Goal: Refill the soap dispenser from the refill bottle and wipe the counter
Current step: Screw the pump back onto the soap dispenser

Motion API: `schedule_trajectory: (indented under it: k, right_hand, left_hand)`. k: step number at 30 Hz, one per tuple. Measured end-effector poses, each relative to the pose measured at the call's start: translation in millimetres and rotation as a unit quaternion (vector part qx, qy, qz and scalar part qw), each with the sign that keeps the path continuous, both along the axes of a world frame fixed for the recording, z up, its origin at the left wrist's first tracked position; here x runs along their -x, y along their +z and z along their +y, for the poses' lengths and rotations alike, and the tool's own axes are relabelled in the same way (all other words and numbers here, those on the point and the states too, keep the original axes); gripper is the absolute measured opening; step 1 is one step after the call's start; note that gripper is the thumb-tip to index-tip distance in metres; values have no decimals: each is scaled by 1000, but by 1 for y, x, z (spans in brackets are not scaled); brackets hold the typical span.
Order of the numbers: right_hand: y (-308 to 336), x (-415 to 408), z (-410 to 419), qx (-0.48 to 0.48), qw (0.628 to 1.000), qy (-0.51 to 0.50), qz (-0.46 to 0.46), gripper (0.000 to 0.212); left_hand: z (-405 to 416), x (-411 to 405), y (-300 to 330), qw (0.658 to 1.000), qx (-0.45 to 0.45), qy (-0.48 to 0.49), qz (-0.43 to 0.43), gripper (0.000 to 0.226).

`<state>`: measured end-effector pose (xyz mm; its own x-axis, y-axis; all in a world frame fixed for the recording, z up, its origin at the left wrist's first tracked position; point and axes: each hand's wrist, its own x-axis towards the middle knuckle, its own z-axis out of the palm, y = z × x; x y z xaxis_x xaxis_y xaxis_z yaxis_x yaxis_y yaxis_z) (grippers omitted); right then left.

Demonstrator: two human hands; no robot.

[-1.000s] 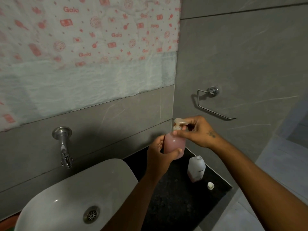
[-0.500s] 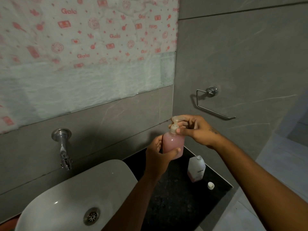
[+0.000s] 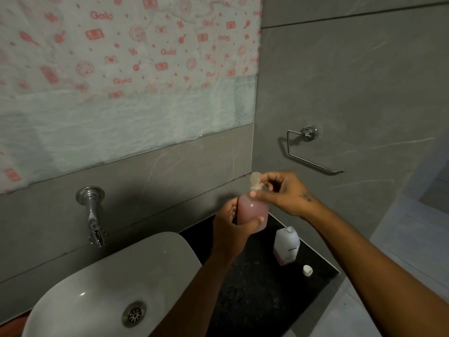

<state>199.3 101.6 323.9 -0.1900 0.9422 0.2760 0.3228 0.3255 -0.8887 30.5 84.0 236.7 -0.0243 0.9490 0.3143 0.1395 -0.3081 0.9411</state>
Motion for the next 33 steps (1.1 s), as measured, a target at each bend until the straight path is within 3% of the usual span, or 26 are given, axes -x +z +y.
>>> schedule_trajectory:
  k: [4,7,9,13,18,23,28,33]
  right_hand:
    - [-2,-2,1,-31,999,-5,-11,37]
    - [-4,-7,1,-17,999,47,-5,25]
    - [-7,-3,2,-33,999,31,8,24]
    - [-9,1,6,-52,998,-13,34,47]
    - [-10,-4,6,-24,998,61,23,30]
    - [-10,4,8,-52,998,-30,25,46]
    - [-11,-3,6,-1,996,73,41,37]
    - [-12,2,11,-41,998,-20,49,43]
  left_hand:
    - [-2,-2,-1,1000,-5,-3,3,55]
    - [-1,-1,-2,1000,4,-3,-9,55]
    - [-1,0,-1,1000,5,-3,-10,54]
    - [-4,-2,1,1000,0,-8,-8,50]
    - [-2,0,2,1000,-3,-6,-21,52]
    - [-3,-1,1,1000,-4,-13,-27,48]
    - [-3,-1,4,999,-12,-6,-36,49]
    - [-1,-2,2,999,-22,-8,-30,49]
